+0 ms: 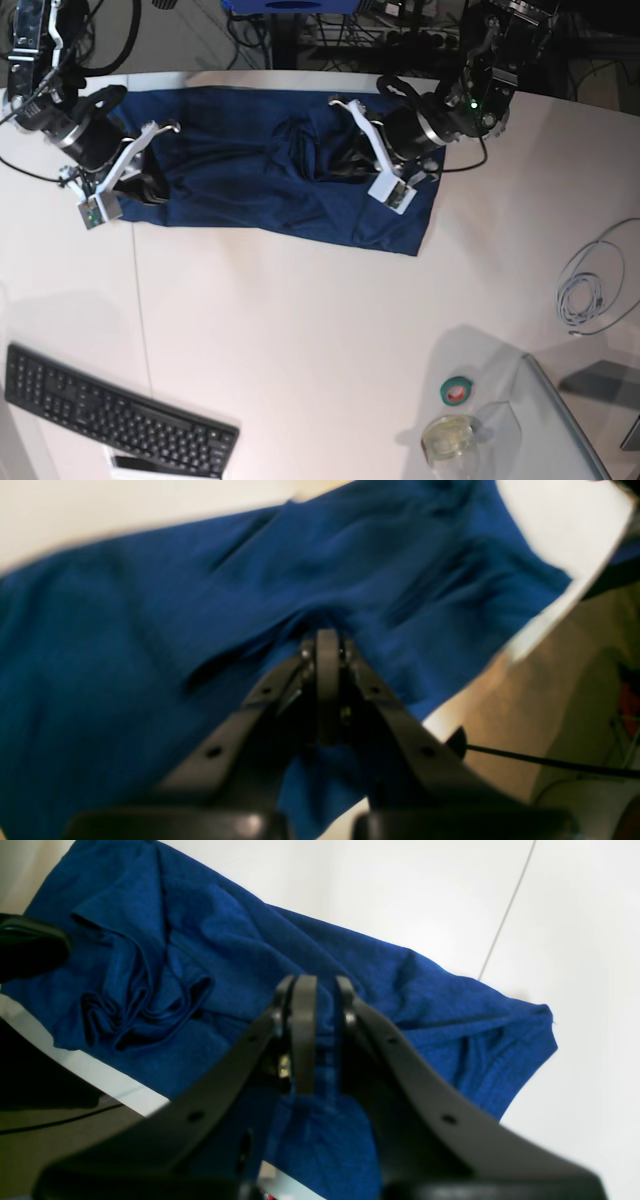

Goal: Layout the t-shirt on the table in an organized manner, then fold the t-shirt properly
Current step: 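Press and smooth the folded end with the left gripper near the middle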

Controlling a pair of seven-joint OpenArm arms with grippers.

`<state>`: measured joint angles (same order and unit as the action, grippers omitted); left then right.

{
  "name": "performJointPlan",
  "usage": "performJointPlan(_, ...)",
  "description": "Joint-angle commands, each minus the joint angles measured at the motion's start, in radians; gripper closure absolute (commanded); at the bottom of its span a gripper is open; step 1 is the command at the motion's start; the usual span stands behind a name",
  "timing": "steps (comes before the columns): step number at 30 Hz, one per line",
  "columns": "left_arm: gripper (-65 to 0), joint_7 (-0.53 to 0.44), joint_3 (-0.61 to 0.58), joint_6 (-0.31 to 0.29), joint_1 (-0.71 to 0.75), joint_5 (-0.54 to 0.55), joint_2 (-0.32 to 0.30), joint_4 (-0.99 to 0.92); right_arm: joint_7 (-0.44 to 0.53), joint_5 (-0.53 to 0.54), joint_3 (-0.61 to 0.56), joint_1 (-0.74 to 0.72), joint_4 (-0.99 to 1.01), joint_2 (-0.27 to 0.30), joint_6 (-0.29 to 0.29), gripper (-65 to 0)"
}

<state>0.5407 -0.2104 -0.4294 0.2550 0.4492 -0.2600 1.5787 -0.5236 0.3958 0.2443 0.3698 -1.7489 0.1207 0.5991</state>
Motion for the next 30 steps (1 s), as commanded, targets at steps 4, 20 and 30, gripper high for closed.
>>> performJointPlan(4,0.0,-0.024,0.030,-0.007,-0.013,0.016,-0.005,-0.031,0.024,0.019,0.003,-0.008,-0.015,0.009,0.008,-6.3)
performJointPlan(20,0.0,-0.024,0.033,-0.004,-0.095,0.016,0.017,-0.123,0.024,0.018,0.003,-0.005,-0.015,0.009,0.008,-6.3)
performJointPlan(30,0.0,-0.026,0.207,0.139,-0.090,0.016,0.081,-0.131,0.024,0.018,0.003,-0.028,0.040,0.009,0.008,-6.3)
